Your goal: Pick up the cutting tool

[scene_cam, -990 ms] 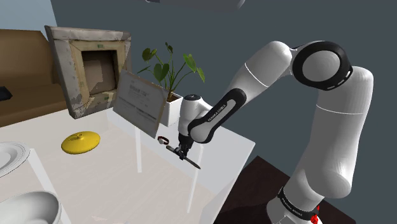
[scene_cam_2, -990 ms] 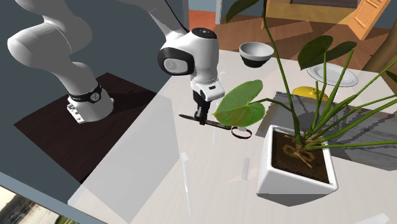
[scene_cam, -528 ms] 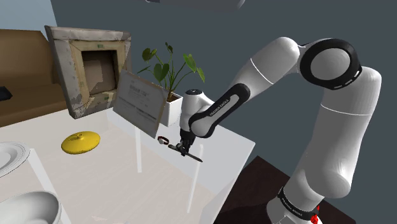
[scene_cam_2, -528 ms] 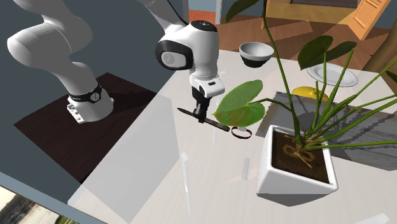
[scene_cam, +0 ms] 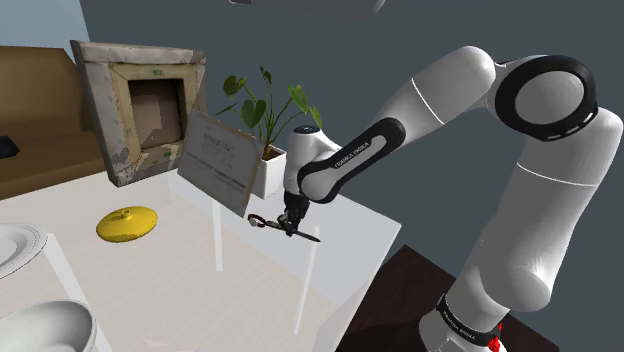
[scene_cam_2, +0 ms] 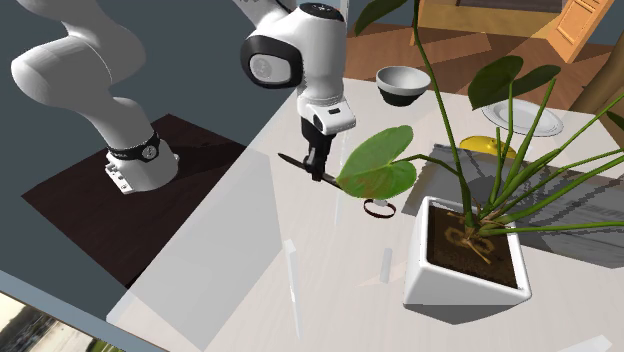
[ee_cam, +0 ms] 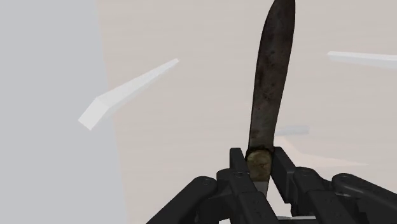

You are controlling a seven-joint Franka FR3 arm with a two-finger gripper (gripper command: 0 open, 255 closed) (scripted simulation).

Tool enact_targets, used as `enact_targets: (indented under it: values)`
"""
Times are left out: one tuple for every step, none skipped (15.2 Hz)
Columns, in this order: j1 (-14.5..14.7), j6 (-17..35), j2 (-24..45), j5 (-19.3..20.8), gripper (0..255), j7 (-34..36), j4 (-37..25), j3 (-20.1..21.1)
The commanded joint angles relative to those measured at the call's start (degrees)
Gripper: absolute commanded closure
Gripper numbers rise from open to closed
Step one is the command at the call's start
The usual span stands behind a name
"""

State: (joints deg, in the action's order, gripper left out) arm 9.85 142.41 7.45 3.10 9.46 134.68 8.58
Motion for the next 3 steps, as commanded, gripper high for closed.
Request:
enact_targets:
  values:
    - [-0.1,-1.6,-1.4,-0.4,255,-0.4,-0.2,0.1]
    - [-0.1,-1.7,-1.5,-0.5,255,-0.4,-0.2,0.1]
    - [-0.1,-1.7,-1.5,-0.5,255,-0.4,-0.2,0.1]
